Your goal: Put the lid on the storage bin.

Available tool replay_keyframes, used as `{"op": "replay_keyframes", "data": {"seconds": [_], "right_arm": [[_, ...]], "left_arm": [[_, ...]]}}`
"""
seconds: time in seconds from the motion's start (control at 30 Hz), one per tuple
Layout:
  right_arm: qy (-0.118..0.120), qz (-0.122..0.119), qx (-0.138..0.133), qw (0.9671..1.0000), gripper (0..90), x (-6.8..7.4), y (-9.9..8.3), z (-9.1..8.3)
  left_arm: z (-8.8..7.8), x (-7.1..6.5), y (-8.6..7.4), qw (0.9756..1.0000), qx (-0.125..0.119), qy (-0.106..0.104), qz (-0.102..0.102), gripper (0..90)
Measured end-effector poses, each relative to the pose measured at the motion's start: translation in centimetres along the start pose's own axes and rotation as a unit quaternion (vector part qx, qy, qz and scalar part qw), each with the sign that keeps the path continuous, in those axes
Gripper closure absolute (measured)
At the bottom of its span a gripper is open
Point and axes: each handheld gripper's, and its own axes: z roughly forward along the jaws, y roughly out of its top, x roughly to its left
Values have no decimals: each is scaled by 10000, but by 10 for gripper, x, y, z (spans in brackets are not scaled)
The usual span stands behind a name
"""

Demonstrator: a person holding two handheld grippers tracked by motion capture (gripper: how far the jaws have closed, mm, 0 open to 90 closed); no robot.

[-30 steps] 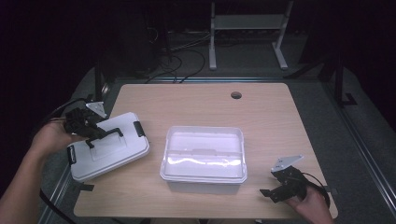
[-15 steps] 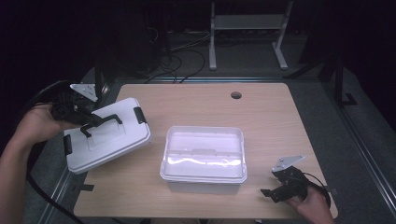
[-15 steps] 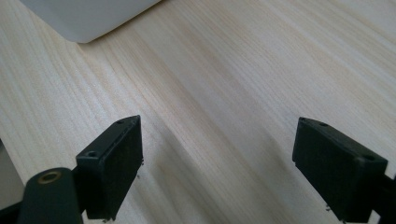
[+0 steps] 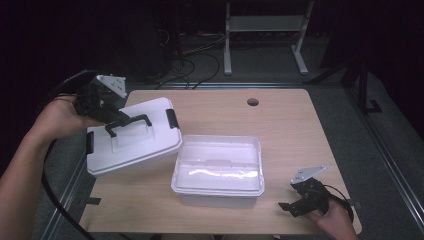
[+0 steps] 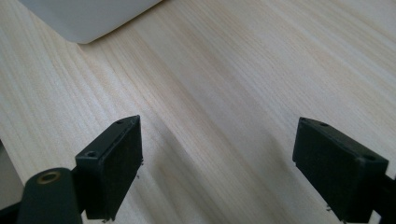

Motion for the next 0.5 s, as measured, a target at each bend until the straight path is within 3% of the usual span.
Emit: {"op": "replay_keyframes", "data": {"seconds": [0.03, 0.07, 0.1, 0.13, 0.33, 0.5], "right_arm": [[0, 0, 0, 10000, 153, 0, 0, 0], [-4, -30, -17, 10000, 153, 0, 0, 0], [-4, -30, -17, 10000, 153, 0, 0, 0], [-9, -34, -23, 10000, 154, 0, 0, -1], [-26, -29, -62, 10000, 154, -1, -1, -3], [-20, -21, -72, 10000, 154, -1, -1, -4]], "left_arm": [[0, 0, 0, 10000, 0, 0, 0, 847], [0, -3, 11, 9999, -29, -73, 119, 847], [0, -3, 11, 9999, -29, -73, 119, 847], [1, -6, 22, 9996, -41, -138, 240, 847], [7, -15, 50, 9983, -10, -215, 537, 847], [14, -22, 68, 9972, -12, -294, 690, 847]]}}
